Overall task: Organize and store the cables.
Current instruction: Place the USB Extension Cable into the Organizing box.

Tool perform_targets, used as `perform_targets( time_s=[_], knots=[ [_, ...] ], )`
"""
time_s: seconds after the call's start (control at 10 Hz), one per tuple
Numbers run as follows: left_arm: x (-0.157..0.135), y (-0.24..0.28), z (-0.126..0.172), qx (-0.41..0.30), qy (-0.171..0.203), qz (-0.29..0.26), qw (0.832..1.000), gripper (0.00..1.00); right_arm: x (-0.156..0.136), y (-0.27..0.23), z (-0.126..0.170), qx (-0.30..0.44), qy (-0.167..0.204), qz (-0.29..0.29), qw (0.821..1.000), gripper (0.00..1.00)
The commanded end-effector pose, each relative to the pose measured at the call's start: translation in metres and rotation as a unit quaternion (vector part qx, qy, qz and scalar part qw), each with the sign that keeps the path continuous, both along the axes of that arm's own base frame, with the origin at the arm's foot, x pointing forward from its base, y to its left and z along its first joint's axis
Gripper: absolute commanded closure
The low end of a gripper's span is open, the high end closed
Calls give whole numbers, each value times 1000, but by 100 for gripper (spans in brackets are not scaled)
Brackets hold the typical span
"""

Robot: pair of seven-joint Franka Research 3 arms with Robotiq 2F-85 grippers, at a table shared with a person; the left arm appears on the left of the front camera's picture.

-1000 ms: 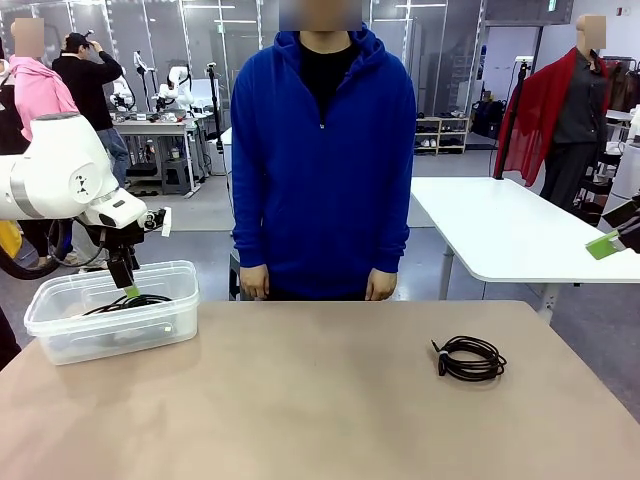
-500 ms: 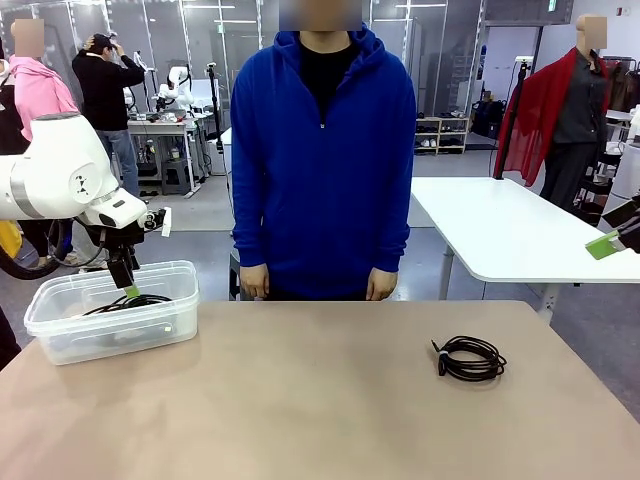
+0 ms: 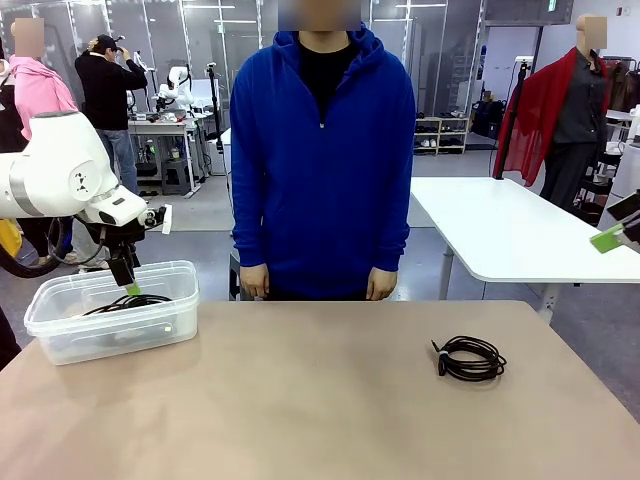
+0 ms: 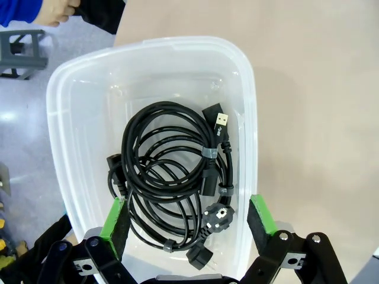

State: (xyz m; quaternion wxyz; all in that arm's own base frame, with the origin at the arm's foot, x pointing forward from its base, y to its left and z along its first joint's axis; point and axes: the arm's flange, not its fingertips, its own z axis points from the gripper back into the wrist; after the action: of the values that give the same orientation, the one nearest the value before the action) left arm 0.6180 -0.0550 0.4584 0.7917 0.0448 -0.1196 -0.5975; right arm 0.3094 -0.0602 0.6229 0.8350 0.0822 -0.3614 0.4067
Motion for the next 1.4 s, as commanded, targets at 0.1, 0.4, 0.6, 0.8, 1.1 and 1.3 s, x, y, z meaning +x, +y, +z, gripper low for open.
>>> perform_targets(
  time_s=[0.1, 0.4, 0.6, 0.8, 1.1, 1.3],
  knots=[
    [-27, 2, 30, -23, 3, -13, 1000, 0, -10, -2, 29, -37, 35, -65, 997, 0],
    [-90, 4, 100, -59, -3, -25, 998, 0, -2, 2, 50, -70, 71, -89, 991, 0],
    [-140, 9, 132, -105, -10, -19, 994, 0, 6, 8, 50, -87, 68, -108, 988, 0],
    [-180, 29, 152, -145, -31, 64, 987, 0, 13, 10, 45, -87, 63, -108, 988, 0],
    [-246, 45, 173, -191, -61, 203, 958, 0, 13, 19, 41, -93, 44, -115, 988, 0],
    [-265, 32, 169, -172, -62, 237, 954, 0, 13, 22, 36, -96, 35, -119, 988, 0]
  ],
)
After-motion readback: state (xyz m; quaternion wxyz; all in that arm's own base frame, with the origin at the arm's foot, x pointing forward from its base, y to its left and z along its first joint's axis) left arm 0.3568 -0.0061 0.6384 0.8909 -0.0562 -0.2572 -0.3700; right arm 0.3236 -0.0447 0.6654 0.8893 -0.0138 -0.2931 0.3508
